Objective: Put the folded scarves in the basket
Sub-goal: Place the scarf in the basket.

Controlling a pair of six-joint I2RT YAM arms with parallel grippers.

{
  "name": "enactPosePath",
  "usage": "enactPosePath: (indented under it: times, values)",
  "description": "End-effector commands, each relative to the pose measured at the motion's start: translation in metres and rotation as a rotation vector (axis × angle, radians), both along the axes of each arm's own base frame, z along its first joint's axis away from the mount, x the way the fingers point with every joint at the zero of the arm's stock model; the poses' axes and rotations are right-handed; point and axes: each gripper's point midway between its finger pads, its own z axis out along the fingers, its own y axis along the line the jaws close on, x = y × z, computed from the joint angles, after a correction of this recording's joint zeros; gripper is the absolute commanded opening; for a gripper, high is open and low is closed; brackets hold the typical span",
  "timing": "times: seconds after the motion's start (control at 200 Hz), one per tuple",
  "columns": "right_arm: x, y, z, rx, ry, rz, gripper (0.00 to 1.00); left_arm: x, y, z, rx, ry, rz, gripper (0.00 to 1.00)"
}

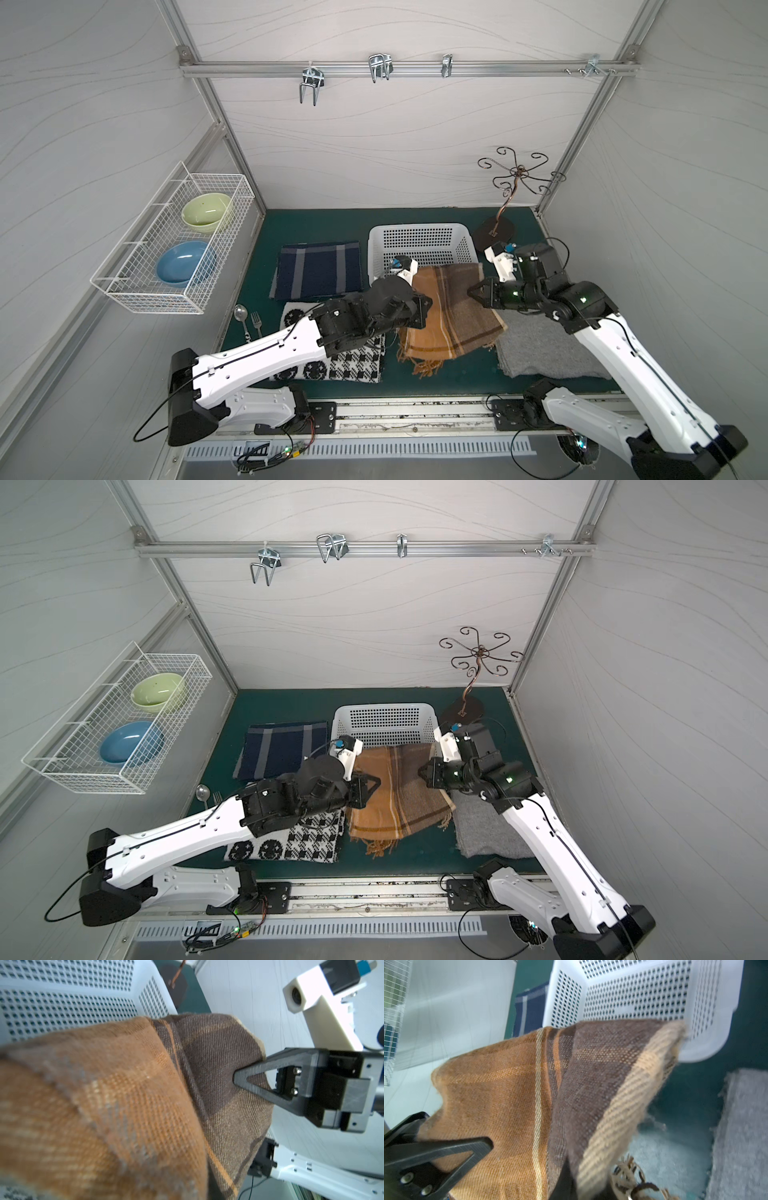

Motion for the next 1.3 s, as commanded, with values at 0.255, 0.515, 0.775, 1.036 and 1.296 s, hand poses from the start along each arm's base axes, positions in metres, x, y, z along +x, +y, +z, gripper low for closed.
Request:
enactPosePath:
  times: [0.255,0.515,0.775,1.036,1.296]
  values:
    - [0.099,0.027,0.073,0.041,-0.141,0.025,0.0,0.092,0.012,0.073,0.022,-0.122,0.013,0.0]
    - [0.17,0.041,0.056,0.037,-0.17,0.028,0.0,0.178,0.02,0.06,0.043,-0.164,0.065,0.0]
    - [0.22,0.055,0.011,0.015,-0.162,0.035,0.0,0.253,0.01,0.031,0.072,-0.208,0.069,0.0]
    - [0.256,0.062,-0.003,0.014,-0.134,0.037,0.0,0.303,0.002,0.02,0.039,-0.157,0.092,0.0]
    - [0.245,0.054,-0.046,-0.02,-0.086,0.043,0.0,0.277,0.016,-0.049,0.029,-0.051,0.125,0.0]
